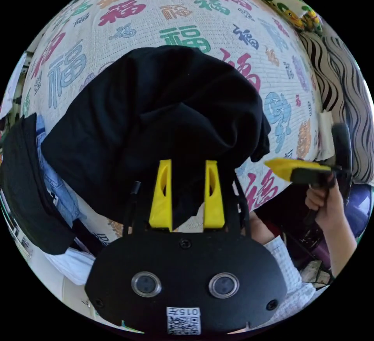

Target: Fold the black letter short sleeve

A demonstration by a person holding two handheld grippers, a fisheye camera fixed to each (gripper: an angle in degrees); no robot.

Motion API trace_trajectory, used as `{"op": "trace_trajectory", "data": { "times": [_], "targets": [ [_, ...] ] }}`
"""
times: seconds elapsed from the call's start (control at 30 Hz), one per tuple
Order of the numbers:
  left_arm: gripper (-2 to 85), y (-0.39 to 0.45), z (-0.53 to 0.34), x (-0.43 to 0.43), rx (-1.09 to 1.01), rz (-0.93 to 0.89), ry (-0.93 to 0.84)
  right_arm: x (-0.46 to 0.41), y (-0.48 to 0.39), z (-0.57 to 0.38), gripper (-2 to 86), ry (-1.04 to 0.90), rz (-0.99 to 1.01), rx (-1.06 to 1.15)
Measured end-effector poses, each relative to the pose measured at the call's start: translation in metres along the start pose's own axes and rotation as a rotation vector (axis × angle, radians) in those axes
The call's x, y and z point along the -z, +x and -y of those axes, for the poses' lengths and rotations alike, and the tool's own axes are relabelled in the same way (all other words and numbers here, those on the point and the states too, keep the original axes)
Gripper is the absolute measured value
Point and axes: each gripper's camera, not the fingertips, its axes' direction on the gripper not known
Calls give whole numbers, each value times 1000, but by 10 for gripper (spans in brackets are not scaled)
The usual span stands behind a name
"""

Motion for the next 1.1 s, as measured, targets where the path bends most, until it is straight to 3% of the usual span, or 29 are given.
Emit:
{"op": "trace_trajectory", "data": {
  "times": [0.1, 0.2, 0.33, 0.37, 0.4, 0.43, 0.5, 0.57, 0.63, 0.67, 0.7, 0.87, 1.0, 1.1],
  "targets": [
    [0, 7, 3, 26, -43, -87, 98, 4, 5, 20, 49, 8, 116, -53],
    [-4, 10, -5, 74, -52, -225, 238, 49, -14, 0, 29, 150, 143, 60],
    [16, 31, -3, 116, -105, -188, 273, 139, -43, -50, 15, 267, 101, 221],
    [40, 45, 1, 125, -160, -214, 302, 151, -50, -57, 14, 273, 107, 254],
    [168, 66, 6, 131, -236, -196, 326, 173, -64, -71, 12, 295, 107, 329],
    [232, 78, 10, 130, -249, -154, 316, 192, -81, -84, 11, 310, 89, 402],
    [257, 131, 29, 114, -358, -3, 212, 213, -102, -100, 9, 324, 95, 488],
    [227, 163, 42, 99, -393, 42, 198, 224, -118, -110, 9, 317, 107, 525],
    [134, 185, 55, 93, -400, 33, 212, 231, -133, -122, 8, 310, 53, 527],
    [58, 196, 62, 97, -410, -40, 208, 235, -136, -126, 7, 317, 30, 523],
    [36, 204, 68, 105, -407, -111, 215, 247, -137, -134, 7, 357, 1, 503],
    [3, 220, 76, 177, -550, -453, 341, 332, -141, -180, 7, 611, 65, 443],
    [0, 230, 78, 270, -644, -667, 574, 388, -236, -201, 9, 706, -159, 680],
    [0, 218, 69, 316, -634, -724, 725, 392, -322, -186, 13, 637, -284, 950]
  ]
}}
